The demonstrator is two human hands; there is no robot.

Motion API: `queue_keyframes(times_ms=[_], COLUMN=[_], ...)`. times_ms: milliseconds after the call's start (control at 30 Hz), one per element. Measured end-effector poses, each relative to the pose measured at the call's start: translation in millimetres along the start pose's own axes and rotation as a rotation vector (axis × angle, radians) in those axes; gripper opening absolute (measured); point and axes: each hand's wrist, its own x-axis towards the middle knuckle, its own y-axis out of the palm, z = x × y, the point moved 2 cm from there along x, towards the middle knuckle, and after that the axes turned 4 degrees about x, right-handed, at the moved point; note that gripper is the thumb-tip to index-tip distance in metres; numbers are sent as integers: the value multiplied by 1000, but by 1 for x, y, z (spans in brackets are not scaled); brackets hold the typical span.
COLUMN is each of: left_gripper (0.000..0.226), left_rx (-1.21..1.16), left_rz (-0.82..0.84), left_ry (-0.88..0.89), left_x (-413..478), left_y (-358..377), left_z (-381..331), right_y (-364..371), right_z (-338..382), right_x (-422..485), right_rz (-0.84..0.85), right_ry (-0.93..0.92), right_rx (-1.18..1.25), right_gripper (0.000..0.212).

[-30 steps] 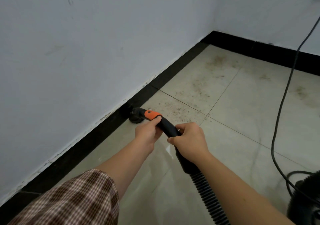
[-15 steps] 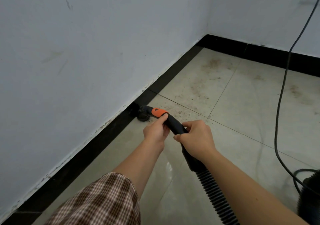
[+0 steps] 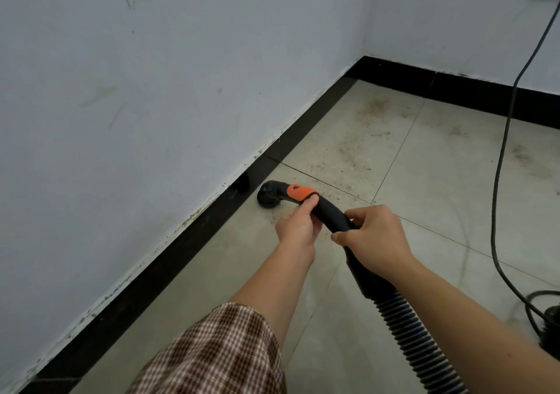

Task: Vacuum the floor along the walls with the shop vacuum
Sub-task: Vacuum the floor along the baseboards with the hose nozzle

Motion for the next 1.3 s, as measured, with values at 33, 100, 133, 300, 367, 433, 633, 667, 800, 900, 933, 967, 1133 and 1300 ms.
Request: queue_keyframes(times_ms=[33, 100, 133, 300, 367, 433, 633, 667, 800, 900, 933, 967, 1133, 1300], left_gripper=[11, 8, 8, 13, 14, 16, 20, 21, 22, 24, 24, 24, 26, 27], left_rx=[0, 0, 1, 8, 7, -1, -5, -5, -9, 9, 16, 21, 42, 54], left_rz=[1, 0, -6, -40, -53, -70, -125, -133, -151, -163, -160, -156, -146, -132], left_ry=[-3, -7, -9, -35, -41, -49, -71, -71, -71, -78, -79, -81, -89, -100], left_x=[-2, -7, -9, -20, -24, -28, -34, -35, -38, -41, -42, -43, -48, -51], left_y=[2, 5, 6, 8, 9, 9, 6, 6, 7, 9, 10, 11, 16, 24], left_z=[2, 4, 5, 11, 11, 11, 11, 12, 15, 19, 20, 21, 26, 31], right_y=[-2, -7, -9, -18, -21, -24, -27, -28, -34, -40, -42, -44, -53, -63], right_z=[-1, -4, -5, -7, -7, -7, -7, -7, -9, -11, -11, -12, -15, -17], right_x=[-1, -3, -4, -12, -14, -15, -19, -19, -20, -22, -22, -23, -26, -27], right_rz=[5, 8, 7, 19, 21, 26, 76, 83, 112, 130, 131, 130, 119, 107], right_ry=[10, 26, 33, 70, 81, 94, 140, 141, 144, 149, 149, 149, 156, 155], right_rx=[10, 33, 43, 93, 110, 128, 185, 182, 168, 165, 162, 159, 143, 132], right_gripper=[7, 9, 10, 17, 25, 28, 23, 21, 21, 16, 15, 14, 14, 15])
